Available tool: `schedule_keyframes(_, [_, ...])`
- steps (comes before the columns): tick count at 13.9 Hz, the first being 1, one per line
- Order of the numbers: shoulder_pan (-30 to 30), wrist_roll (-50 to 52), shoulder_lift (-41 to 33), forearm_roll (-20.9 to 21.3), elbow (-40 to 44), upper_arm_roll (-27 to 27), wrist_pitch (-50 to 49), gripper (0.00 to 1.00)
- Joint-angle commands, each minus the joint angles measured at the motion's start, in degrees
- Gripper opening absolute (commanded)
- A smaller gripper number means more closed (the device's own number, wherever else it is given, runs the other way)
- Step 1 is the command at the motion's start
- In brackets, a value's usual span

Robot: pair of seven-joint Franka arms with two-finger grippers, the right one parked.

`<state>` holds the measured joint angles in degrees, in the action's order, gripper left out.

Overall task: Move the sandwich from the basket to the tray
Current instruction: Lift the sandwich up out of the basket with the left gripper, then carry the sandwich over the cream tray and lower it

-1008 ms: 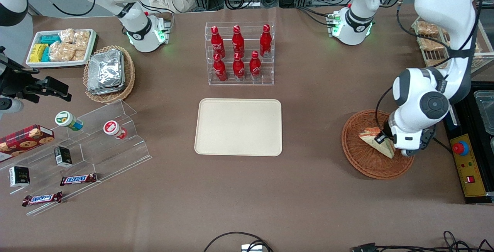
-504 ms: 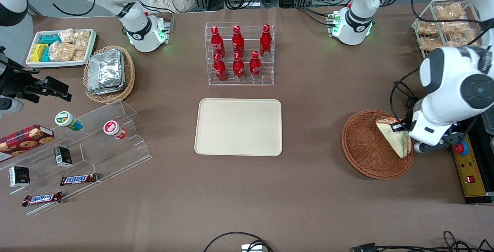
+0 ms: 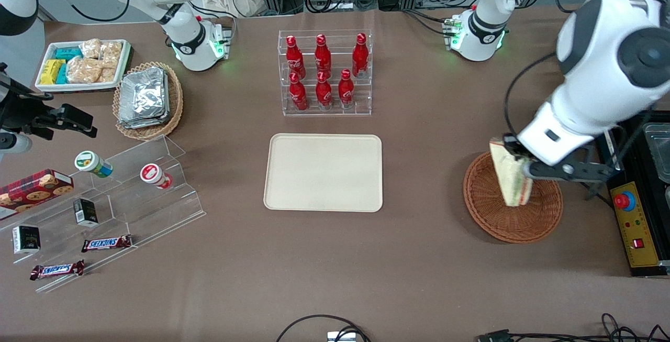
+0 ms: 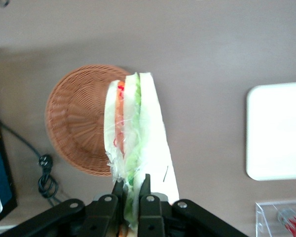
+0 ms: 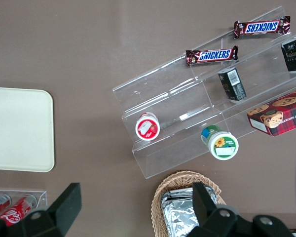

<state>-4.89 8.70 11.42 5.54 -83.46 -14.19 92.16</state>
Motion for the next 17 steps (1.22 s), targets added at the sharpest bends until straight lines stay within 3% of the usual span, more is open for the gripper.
schedule_keyframes(1, [0.1,-0.7,0.7,0.4,2.2,-6.8,-1.2,0.00])
schedule_keyframes(4, [-0.6,8.0,2.6,0.5,1.9,-12.5,0.8,0.00])
schedule_keyframes(13, [-6.8,20.0,10.7,3.9,-7.1,-13.1,18.0,0.00])
schedule_keyframes(17, [-8.5,26.0,15.6,10.7,-12.1,-13.1,26.8,0.00])
